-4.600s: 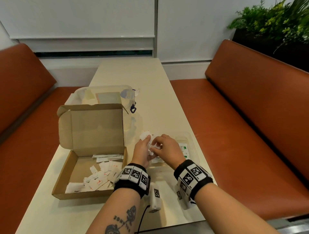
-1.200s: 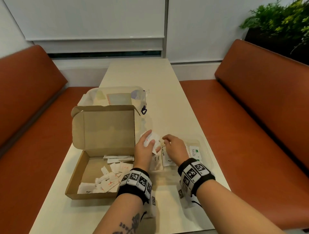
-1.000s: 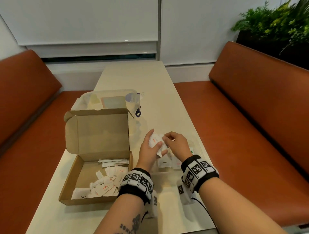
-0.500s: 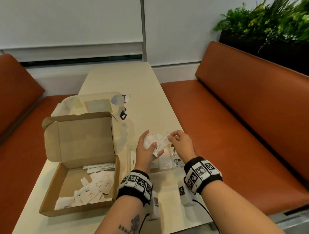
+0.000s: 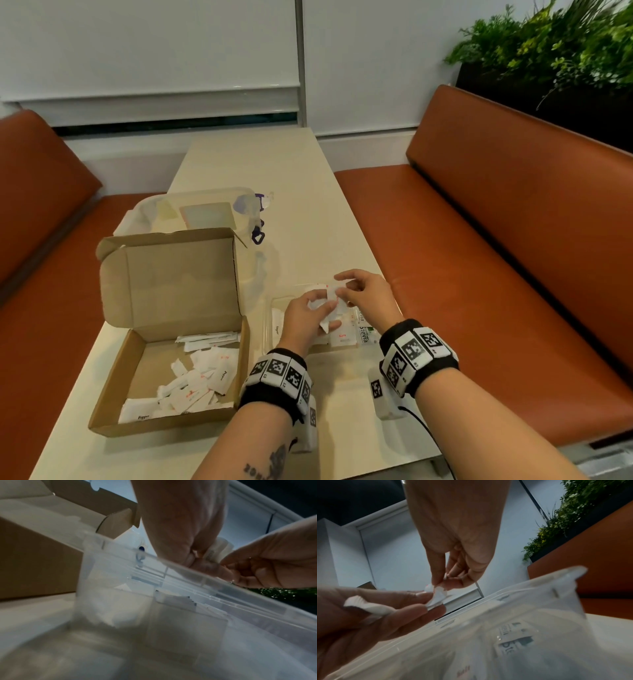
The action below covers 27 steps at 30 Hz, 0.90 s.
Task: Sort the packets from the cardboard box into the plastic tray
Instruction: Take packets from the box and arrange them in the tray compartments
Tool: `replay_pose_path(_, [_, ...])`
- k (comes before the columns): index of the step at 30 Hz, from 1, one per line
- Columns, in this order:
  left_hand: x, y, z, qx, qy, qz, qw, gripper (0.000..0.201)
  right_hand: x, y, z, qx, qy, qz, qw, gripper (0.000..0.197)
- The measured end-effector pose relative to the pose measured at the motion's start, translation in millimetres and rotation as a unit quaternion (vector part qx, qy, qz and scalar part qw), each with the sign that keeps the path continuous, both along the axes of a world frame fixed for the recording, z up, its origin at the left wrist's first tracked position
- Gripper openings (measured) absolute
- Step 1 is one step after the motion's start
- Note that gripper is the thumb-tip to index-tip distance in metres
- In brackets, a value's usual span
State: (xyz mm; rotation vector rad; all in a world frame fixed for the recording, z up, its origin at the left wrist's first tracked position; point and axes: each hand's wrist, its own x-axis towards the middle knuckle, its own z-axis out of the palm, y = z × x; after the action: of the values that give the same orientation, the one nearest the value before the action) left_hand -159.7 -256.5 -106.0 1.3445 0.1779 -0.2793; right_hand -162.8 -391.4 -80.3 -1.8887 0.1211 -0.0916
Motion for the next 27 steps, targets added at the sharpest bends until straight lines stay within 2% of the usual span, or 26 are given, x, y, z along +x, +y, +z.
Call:
replay_pose_path(3, [0.7, 2.6, -0.8, 0.005, -0.004, 0.029, 1.000, 0.010, 0.8, 4.1, -0.5, 0.024, 0.014, -0.023, 0.999, 0.021])
replay_pose_path(9, [-0.7, 10.9, -2.5, 0.025, -0.033, 0.041, 0.998, 0.014, -0.1, 4.3, -2.3, -0.015, 0.020, -0.019, 0.999, 0.003])
replay_pose_path(12, [-3.3, 17.1, -5.5, -0.009, -0.050, 0.112, 0.992, 0.020, 3.1, -5.6, 1.0, -0.110, 0.018, 0.001, 0.994, 0.009])
replay_pose_path(15, [-3.9, 23.6, -9.4, -0.019, -0.063, 0.164, 0.984, 0.020, 2.7, -10.6, -1.1, -0.262, 0.072, 0.094, 0.958, 0.011])
replay_pose_path(17, [-4.9, 23.2, -9.0, 0.002, -0.079, 0.167, 0.983, 0.020, 1.1, -8.5, -6.8, -0.319, 0.094, 0.127, 0.934, 0.010])
replay_pose_path(21, [-5.1, 19.9, -8.3, 0.016, -0.090, 0.156, 0.983, 0.020, -0.9, -0.4, -17.9, -0.381, 0.097, 0.143, 0.908, 0.013])
replay_pose_path(27, [-4.2, 20.7, -10.5, -0.010, -0.073, 0.161, 0.984, 0.021, -4.5, 2.7, -26.0, -0.405, 0.054, 0.140, 0.902, 0.014])
